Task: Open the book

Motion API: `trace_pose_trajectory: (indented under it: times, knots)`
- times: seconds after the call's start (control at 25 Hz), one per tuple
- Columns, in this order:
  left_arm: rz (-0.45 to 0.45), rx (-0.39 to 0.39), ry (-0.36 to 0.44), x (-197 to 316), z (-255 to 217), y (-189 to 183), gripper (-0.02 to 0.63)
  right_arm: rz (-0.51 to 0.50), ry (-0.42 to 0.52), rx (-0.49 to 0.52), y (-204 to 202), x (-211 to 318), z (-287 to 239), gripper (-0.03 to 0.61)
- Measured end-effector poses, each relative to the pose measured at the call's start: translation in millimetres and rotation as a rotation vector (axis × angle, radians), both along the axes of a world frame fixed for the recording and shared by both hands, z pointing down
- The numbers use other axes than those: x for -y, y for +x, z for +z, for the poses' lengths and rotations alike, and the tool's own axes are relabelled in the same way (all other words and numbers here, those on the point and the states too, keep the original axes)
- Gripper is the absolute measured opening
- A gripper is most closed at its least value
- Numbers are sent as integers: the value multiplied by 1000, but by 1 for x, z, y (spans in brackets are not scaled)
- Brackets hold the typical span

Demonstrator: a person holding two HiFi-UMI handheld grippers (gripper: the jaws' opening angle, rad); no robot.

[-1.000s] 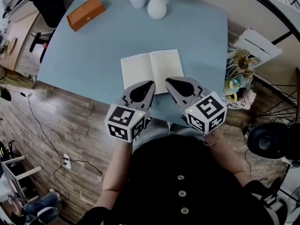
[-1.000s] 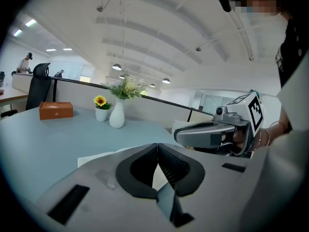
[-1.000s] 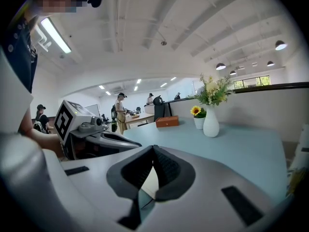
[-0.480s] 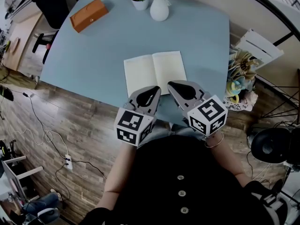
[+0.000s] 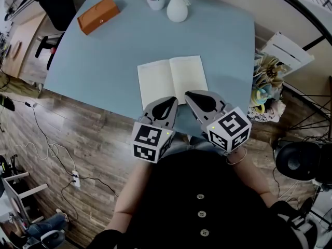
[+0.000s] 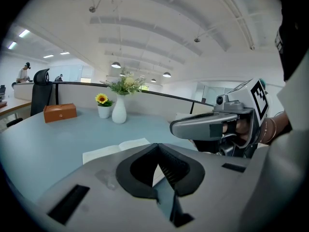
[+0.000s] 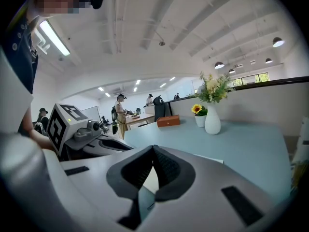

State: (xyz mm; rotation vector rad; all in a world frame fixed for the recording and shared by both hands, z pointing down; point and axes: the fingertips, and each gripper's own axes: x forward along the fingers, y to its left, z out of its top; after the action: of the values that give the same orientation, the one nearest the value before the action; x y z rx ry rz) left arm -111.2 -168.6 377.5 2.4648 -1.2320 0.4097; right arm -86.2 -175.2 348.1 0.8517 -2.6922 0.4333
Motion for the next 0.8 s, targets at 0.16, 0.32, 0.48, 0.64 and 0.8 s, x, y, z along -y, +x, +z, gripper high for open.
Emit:
trace_pose_trajectory:
  times: [0.16, 0.32, 0.48, 0.64, 0.8]
  knots:
    - [-1, -6, -15, 0, 5, -1, 12, 6, -10, -6, 1, 0, 3, 3]
    - [13, -4, -14, -1, 4, 0, 12, 10, -13, -9, 3, 0, 4, 3]
    - [11, -3, -15, -1, 5, 1, 12, 9, -17, -15, 4, -1, 8, 3]
    - [12, -2, -18, 0, 6, 2, 12, 13, -14, -28, 6, 0, 10, 3]
    - [20, -13, -32, -1, 7, 3, 12, 14, -15, -36, 8, 0, 10, 3]
